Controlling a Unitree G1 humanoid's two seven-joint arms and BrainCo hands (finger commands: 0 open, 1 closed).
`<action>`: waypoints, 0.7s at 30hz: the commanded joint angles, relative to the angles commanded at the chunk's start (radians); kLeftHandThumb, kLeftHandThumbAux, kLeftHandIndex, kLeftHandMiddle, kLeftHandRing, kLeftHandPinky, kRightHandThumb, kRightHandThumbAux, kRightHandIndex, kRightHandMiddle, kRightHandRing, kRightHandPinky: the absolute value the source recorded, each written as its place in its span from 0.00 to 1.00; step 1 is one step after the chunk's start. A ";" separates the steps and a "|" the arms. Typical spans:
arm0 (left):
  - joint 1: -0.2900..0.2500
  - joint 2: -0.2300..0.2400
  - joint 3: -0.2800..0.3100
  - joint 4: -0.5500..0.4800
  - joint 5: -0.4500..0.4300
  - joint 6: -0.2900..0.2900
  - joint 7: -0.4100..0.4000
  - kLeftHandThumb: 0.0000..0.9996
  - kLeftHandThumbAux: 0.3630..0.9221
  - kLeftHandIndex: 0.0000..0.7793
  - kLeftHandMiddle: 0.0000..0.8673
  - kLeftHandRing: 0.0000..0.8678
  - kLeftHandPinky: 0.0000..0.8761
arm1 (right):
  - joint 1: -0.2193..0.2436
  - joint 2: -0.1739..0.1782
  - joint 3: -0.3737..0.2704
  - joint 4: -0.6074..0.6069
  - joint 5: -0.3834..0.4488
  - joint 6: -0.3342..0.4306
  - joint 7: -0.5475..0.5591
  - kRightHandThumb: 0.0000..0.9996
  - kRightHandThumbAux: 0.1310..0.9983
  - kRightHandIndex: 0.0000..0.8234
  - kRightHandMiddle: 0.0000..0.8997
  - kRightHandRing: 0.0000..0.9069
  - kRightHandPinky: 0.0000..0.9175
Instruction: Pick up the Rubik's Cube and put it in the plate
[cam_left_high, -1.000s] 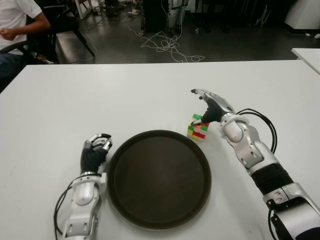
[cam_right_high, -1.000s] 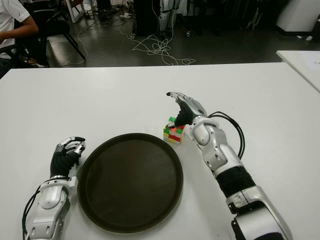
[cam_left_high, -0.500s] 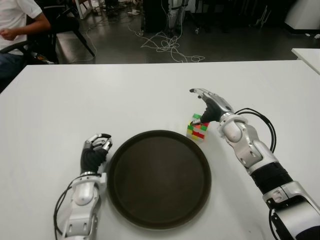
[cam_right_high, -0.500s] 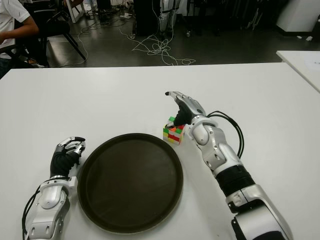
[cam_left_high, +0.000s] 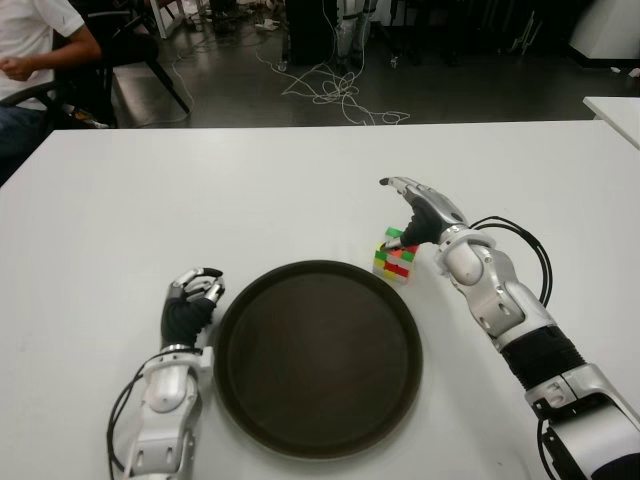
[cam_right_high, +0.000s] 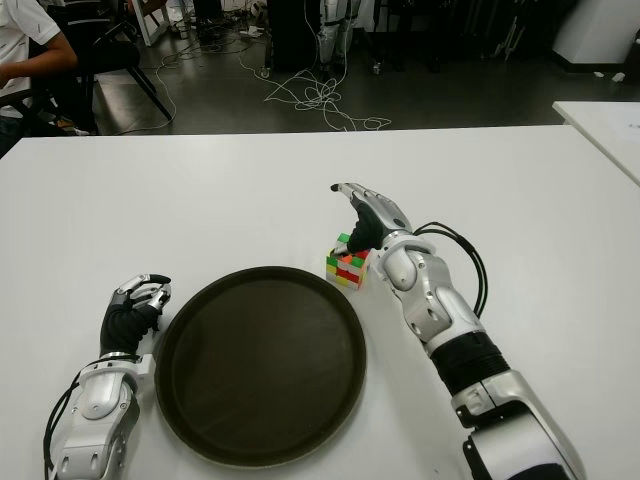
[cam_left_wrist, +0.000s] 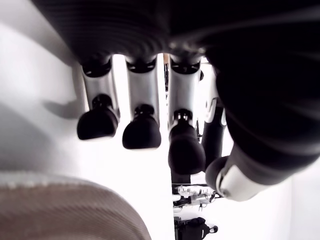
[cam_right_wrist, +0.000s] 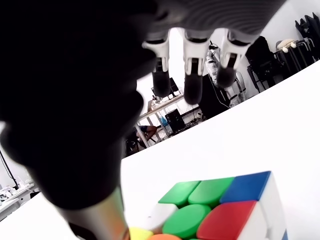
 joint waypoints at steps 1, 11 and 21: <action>0.000 0.000 0.000 -0.001 0.002 0.001 0.002 0.71 0.61 0.57 0.93 0.94 0.91 | 0.001 0.000 0.000 -0.001 0.001 0.000 0.002 0.00 0.94 0.07 0.15 0.17 0.19; -0.003 0.005 0.000 0.005 0.009 0.000 0.006 0.71 0.61 0.57 0.92 0.94 0.92 | 0.004 0.000 -0.002 -0.004 0.001 -0.001 0.007 0.00 0.94 0.07 0.17 0.19 0.22; -0.007 0.005 0.002 0.016 0.010 -0.011 0.008 0.71 0.61 0.57 0.93 0.94 0.91 | 0.000 -0.004 0.005 -0.002 -0.013 -0.004 -0.004 0.00 0.91 0.07 0.17 0.19 0.15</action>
